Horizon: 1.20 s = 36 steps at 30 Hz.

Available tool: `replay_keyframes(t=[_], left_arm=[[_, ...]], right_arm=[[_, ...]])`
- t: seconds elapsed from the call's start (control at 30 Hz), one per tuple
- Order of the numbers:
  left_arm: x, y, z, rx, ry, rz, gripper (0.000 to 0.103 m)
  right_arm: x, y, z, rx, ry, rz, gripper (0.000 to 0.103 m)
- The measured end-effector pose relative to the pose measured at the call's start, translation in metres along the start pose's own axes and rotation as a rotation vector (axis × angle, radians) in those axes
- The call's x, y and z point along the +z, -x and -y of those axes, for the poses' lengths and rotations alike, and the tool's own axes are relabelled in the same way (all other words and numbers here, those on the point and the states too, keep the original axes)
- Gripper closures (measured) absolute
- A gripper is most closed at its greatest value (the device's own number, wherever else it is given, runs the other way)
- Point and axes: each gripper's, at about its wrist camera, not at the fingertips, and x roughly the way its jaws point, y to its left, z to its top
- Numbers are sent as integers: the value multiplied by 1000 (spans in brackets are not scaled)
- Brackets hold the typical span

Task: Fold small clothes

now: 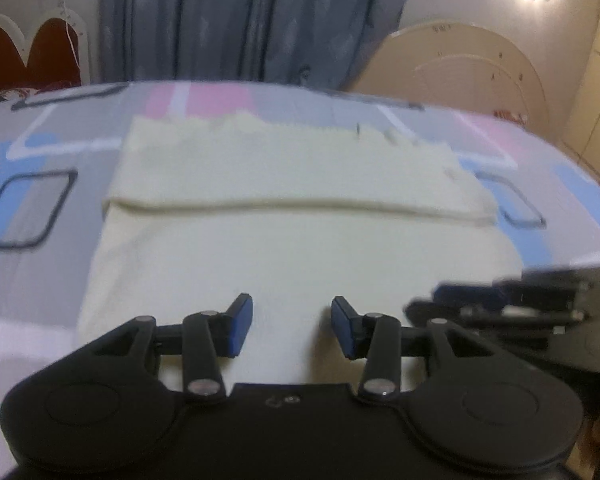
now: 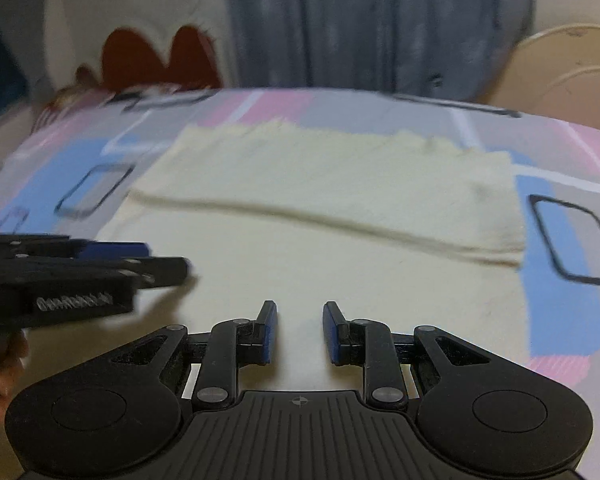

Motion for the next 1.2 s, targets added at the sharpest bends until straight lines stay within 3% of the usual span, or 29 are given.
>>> replay_keyframes(t=[0.47, 0.63, 0.87, 1.03, 1.2], left_arm=[[-43, 48, -22, 150, 16, 14, 59], [-56, 76, 2, 97, 17, 10, 57], [-83, 91, 30, 23, -53, -26, 53], [-101, 99, 17, 18, -77, -35, 52], [-116, 119, -4, 16, -67, -37, 50]], right_arm=[[-47, 48, 46, -79, 40, -5, 78], [-53, 74, 30, 18, 31, 14, 78], [-76, 91, -30, 132, 68, -9, 78], [-98, 94, -51, 67, 114, -39, 78], [-114, 104, -38, -33, 53, -51, 78]])
